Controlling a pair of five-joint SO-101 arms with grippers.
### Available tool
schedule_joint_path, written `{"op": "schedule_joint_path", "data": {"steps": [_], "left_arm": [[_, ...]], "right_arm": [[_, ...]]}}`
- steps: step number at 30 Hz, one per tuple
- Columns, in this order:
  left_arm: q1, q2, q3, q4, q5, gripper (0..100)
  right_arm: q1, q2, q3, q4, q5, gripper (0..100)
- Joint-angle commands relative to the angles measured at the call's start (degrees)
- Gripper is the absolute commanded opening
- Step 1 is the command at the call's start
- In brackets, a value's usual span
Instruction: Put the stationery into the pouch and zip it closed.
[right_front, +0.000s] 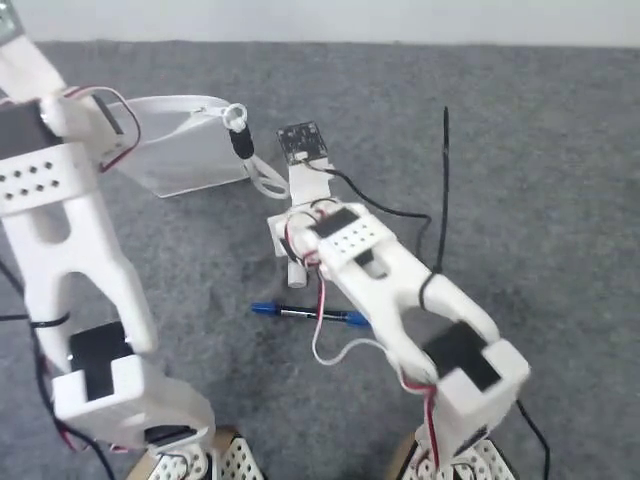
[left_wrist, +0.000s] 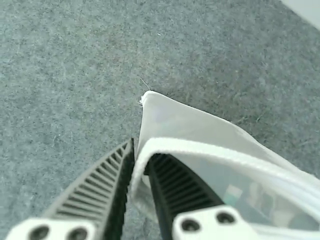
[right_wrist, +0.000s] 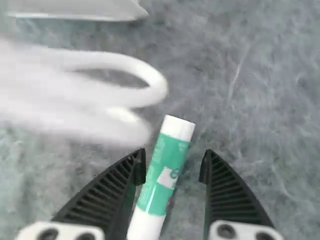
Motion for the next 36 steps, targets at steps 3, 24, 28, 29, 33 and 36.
{"op": "schedule_joint_path", "data": {"steps": [3,24,28,29,33,36], "left_arm": [[-0.4,-3.2,0.0,-1.3,1.0,2],[-0.4,-3.1,0.0,-1.2,1.0,2],[-0.4,-3.1,0.0,-1.3,1.0,2],[-0.4,-3.1,0.0,-1.3,1.0,2],[-0.4,-3.1,0.0,-1.3,1.0,2],[-0.4,-3.1,0.1,-1.3,1.0,2]], "right_arm": [[0.8,6.7,-10.1,3.7,-0.7,16.6],[11.7,16.6,-32.4,29.3,6.0,6.8],[12.3,19.1,-34.2,32.2,6.7,16.4],[12.2,19.7,-34.9,33.0,6.7,17.7],[12.2,21.9,-38.2,35.0,6.7,15.0],[12.4,24.0,-40.1,35.0,6.7,13.0]]}}
